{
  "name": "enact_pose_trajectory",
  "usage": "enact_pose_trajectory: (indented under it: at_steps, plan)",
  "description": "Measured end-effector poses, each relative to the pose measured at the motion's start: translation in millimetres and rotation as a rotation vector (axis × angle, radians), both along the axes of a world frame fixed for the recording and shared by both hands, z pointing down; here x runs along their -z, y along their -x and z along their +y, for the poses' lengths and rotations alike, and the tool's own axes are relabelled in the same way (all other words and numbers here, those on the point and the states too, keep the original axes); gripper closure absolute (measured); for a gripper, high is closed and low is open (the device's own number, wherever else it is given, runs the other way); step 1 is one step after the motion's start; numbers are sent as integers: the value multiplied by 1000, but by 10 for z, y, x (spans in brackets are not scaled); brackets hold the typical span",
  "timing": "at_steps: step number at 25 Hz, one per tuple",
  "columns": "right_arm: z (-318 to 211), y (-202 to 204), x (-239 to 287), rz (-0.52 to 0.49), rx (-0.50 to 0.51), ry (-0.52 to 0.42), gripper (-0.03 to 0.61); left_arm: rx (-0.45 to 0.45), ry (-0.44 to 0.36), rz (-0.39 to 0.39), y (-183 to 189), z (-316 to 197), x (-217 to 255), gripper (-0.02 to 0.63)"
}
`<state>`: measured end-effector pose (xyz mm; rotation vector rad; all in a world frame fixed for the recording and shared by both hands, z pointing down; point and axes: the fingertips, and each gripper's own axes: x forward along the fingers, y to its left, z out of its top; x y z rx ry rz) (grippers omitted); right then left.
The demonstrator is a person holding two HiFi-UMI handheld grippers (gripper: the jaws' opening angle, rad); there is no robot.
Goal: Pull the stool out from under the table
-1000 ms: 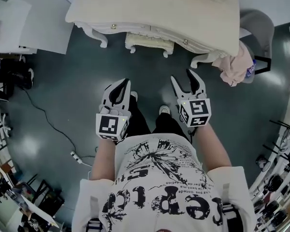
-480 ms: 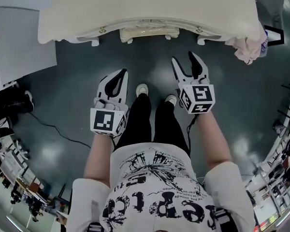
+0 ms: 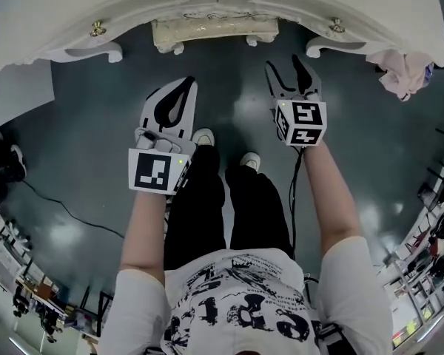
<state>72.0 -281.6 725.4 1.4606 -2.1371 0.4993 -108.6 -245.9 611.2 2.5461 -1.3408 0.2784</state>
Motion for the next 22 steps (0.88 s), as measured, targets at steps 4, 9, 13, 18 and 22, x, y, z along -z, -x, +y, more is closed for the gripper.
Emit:
enact_pose_trajectory:
  at_steps: [4,9,13,18,22]
  plan:
    - [-193,-176,-877,42,-17,-7,323,12,-20,-14,-61,-41,-735,597]
    - [-519,-279,-1723,89,-3,-25,295,15,-62,-20,-118,-145,-1337,597]
    - [-774,-328,-2134,135,27,-52,279,-23,-96,-33,-210,-223,-1579,597]
    - [-1010,-255,-2364,179,82,-84,276,-33,-120,-54,-249,-314,-1768,597]
    - [-1188,-150,-2445,168,90,-99,278,-23,-112,-44,-259,-334,-1884,597]
